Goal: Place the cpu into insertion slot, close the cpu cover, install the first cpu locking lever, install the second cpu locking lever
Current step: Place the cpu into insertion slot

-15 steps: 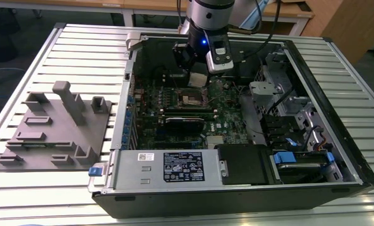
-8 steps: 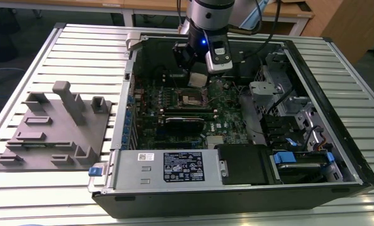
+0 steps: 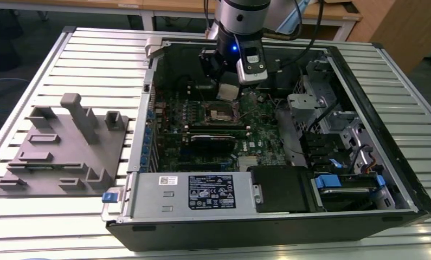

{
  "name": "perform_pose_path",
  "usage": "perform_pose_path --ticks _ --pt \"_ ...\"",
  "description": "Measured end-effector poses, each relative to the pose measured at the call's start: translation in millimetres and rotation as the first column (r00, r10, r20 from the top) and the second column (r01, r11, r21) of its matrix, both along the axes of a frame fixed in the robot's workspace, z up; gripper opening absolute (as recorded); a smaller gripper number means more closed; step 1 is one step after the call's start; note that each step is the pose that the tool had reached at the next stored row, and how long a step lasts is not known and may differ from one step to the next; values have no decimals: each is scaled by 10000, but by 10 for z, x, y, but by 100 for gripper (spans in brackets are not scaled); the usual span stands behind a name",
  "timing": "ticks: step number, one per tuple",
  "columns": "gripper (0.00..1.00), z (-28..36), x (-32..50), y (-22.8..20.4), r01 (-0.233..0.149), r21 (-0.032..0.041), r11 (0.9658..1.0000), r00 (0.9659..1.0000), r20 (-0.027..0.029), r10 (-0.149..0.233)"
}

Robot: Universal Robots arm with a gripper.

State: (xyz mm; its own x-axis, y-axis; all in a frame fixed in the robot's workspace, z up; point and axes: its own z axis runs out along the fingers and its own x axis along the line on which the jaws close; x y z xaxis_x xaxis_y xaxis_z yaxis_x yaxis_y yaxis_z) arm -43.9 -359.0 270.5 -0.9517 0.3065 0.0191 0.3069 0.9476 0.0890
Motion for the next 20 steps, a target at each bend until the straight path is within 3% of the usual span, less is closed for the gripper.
perform_pose_path --ticks 6,20 --pt "54 -1 0 0 273 0 9996 9996 -1 -273" --pt "54 -7 0 0 381 0 9993 9993 0 -381"
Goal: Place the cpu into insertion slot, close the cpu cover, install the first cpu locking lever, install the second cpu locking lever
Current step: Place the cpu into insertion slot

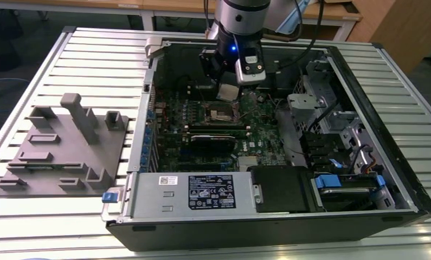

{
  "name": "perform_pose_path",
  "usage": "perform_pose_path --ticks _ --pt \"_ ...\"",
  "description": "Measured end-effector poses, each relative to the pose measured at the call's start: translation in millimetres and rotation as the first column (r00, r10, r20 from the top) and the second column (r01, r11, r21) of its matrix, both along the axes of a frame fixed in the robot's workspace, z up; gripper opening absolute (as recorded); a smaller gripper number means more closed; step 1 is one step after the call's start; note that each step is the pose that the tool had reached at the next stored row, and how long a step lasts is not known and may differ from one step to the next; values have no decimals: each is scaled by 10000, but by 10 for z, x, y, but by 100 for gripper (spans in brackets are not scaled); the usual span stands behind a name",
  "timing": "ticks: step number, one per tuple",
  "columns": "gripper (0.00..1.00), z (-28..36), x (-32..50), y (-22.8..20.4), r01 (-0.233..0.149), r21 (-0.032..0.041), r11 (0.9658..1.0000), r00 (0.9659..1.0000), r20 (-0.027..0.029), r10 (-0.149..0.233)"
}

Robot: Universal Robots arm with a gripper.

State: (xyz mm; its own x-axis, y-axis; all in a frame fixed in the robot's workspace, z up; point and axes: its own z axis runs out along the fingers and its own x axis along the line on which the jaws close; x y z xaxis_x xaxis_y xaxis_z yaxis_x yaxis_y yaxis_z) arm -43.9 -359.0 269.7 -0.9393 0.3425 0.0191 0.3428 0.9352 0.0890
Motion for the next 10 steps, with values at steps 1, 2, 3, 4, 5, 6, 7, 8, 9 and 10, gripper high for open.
perform_pose_path --ticks 1,2,3,4,5,6,7,8,9,10 --pt "54 -1 0 0 38 0 10000 10000 1 -38" --pt "54 -2 0 0 86 0 10000 10000 1 -86" --pt "54 -4 0 0 150 0 9999 9999 0 -150" --pt "54 -5 0 0 226 0 9997 9997 0 -226" --pt "54 -7 0 0 311 0 9995 9995 0 -311" --pt "54 -9 0 0 404 0 9992 9992 0 -404" --pt "54 -11 0 0 511 1 9987 9987 1 -511" --pt "54 -13 -1 0 621 0 9981 9981 0 -621" --pt "54 -15 -2 0 741 0 9972 9972 0 -741" --pt "54 -17 -2 0 865 -1 9963 9963 0 -865"
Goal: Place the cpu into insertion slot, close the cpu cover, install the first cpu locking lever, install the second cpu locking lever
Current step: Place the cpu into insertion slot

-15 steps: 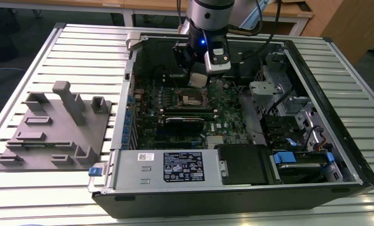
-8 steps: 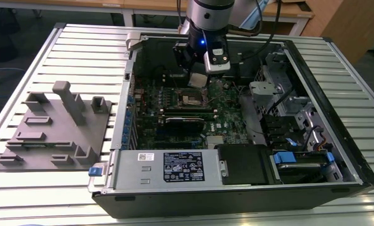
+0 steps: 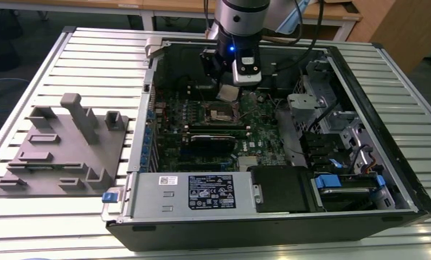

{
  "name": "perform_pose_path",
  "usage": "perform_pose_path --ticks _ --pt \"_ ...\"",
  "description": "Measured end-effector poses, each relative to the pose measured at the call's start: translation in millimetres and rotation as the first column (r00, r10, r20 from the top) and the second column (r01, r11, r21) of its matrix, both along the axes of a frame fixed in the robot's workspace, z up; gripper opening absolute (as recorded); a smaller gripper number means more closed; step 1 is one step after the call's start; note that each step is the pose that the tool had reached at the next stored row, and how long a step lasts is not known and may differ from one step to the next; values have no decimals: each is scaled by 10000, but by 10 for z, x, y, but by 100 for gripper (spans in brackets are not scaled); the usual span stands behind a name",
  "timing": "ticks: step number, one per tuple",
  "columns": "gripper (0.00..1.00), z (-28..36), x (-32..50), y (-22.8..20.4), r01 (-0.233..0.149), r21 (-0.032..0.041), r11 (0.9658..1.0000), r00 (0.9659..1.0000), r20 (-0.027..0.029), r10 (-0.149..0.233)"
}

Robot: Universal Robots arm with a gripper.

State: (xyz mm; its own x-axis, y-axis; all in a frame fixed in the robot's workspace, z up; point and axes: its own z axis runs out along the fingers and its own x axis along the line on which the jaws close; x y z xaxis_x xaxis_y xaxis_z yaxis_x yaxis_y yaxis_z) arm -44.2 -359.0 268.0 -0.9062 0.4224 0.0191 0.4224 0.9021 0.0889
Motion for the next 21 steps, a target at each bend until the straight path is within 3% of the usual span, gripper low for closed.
perform_pose_path --ticks 5,11,16,21 --pt "54 -12 0 0 697 0 9976 9976 0 -697" --pt "54 -23 -1 0 1506 1 9886 9886 0 -1506" --pt "54 -32 -5 0 2197 1 9756 9756 0 -2197" --pt "54 -43 -9 0 2946 0 9556 9556 0 -2946"
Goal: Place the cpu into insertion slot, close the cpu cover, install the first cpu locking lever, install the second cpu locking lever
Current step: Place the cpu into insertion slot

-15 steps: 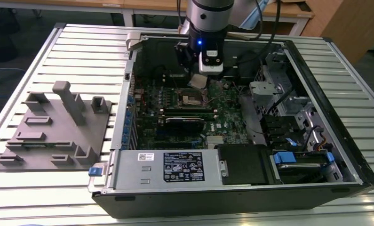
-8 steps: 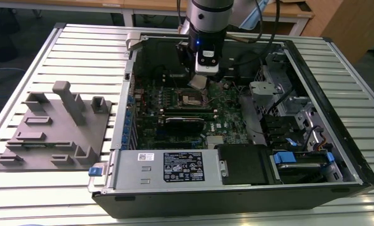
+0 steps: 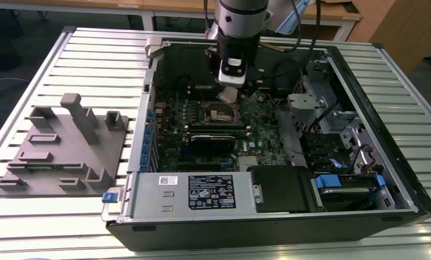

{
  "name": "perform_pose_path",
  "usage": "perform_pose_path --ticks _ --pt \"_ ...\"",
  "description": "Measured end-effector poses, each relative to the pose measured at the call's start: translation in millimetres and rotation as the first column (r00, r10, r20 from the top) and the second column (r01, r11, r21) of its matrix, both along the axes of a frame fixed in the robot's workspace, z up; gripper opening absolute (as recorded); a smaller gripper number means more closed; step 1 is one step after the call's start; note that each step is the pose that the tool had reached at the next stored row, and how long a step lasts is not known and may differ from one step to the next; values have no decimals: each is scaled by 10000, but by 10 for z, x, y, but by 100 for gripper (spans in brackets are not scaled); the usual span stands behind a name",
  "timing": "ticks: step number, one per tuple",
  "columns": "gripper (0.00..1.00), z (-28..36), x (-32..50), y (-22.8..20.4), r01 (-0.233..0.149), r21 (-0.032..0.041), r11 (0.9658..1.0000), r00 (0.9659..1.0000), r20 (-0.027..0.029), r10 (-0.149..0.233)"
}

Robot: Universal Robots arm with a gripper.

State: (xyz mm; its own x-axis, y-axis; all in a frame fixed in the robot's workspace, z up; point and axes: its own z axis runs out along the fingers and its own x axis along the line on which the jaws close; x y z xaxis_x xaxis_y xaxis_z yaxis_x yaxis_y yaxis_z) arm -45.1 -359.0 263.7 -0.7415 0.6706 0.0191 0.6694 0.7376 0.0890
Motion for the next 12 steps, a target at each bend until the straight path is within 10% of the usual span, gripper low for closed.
perform_pose_path --ticks 6,12 --pt "54 -10 -6 0 898 0 9960 9960 0 -898" --pt "54 -14 -6 0 1848 0 9828 9828 0 -1848"
